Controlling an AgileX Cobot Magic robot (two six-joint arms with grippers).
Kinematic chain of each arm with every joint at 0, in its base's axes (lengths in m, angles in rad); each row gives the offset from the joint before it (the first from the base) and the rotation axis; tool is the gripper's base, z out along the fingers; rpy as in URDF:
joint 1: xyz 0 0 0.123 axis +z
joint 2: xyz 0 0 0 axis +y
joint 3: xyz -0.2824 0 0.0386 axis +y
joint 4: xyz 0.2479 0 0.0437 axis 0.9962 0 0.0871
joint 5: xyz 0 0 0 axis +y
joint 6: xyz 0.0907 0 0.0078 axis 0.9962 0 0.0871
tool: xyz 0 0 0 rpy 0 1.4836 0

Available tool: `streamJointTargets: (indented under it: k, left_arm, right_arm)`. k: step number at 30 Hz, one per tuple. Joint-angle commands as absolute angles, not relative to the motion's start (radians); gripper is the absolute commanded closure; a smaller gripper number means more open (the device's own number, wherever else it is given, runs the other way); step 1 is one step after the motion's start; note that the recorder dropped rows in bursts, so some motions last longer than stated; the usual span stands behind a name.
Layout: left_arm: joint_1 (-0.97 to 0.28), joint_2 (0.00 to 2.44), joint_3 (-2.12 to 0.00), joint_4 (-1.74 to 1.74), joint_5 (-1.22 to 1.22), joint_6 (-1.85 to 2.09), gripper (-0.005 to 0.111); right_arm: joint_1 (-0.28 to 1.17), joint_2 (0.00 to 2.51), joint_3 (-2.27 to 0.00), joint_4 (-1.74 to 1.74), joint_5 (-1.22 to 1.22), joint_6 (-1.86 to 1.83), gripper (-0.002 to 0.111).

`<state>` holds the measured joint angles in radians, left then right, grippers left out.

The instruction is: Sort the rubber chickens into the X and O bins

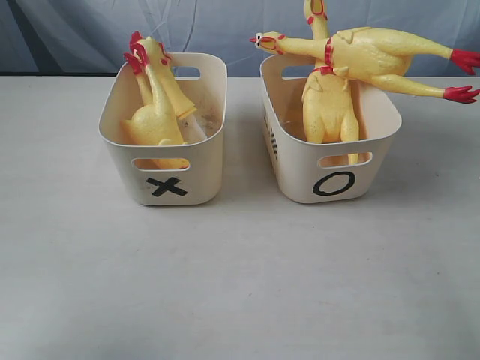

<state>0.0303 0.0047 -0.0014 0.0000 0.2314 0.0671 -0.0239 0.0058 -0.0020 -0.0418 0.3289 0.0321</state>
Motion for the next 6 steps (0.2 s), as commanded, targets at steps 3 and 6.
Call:
streamJointTargets:
  k: [3, 6]
  left_arm:
    - [0.026, 0.0, 0.0, 0.005, 0.232, 0.064, 0.107]
    - [0.026, 0.0, 0.0, 0.005, 0.232, 0.064, 0.107]
  right_arm:
    - [-0.029, 0.0, 0.0, -0.051, 0.32, 0.026, 0.106]
    - [-0.029, 0.0, 0.0, -0.051, 0.32, 0.026, 0.106]
